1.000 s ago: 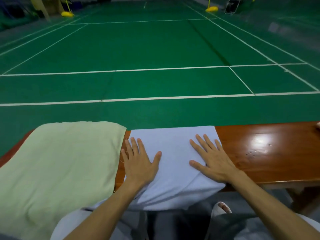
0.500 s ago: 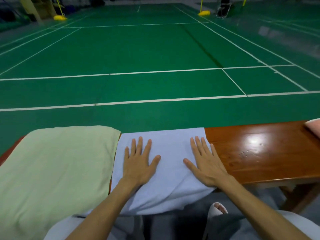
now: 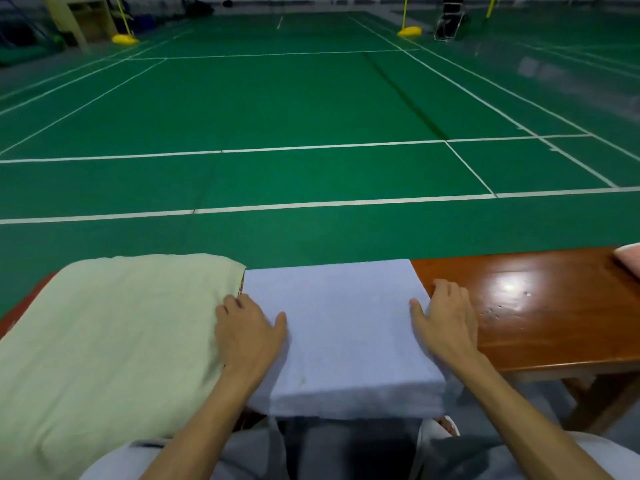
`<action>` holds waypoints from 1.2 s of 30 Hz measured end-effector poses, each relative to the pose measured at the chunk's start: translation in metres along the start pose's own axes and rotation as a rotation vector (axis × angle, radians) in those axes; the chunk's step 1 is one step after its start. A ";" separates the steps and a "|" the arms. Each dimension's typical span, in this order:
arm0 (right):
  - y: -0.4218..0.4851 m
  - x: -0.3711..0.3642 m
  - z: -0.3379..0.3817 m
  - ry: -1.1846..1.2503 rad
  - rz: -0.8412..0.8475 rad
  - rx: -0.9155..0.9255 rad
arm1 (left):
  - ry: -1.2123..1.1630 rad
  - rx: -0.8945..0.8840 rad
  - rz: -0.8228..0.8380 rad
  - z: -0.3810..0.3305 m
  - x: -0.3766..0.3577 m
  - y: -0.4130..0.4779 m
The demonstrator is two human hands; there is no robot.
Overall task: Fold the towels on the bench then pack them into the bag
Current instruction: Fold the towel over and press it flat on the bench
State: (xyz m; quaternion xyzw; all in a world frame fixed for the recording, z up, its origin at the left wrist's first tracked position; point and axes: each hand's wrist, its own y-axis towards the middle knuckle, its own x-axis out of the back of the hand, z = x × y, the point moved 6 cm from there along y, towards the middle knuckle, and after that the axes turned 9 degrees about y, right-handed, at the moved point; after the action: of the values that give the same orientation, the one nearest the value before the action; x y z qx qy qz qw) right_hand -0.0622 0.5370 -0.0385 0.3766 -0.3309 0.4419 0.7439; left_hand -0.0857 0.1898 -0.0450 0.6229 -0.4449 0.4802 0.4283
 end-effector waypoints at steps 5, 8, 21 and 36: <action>0.012 -0.009 -0.012 0.002 0.246 -0.278 | -0.051 0.092 0.245 0.013 -0.003 0.009; 0.019 -0.011 -0.013 0.054 0.293 -0.272 | -0.127 0.027 0.325 0.016 -0.008 0.015; 0.031 0.058 -0.005 1.257 0.587 -0.314 | -1.091 0.003 0.673 0.023 0.043 0.027; 0.045 0.096 0.003 0.391 0.283 0.056 | -0.730 -0.147 -0.004 0.028 0.088 0.039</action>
State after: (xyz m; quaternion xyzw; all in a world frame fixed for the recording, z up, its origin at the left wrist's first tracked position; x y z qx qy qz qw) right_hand -0.0660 0.5887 0.0545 0.2541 -0.2175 0.6154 0.7138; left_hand -0.1049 0.1412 0.0405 0.7217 -0.6004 0.1924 0.2858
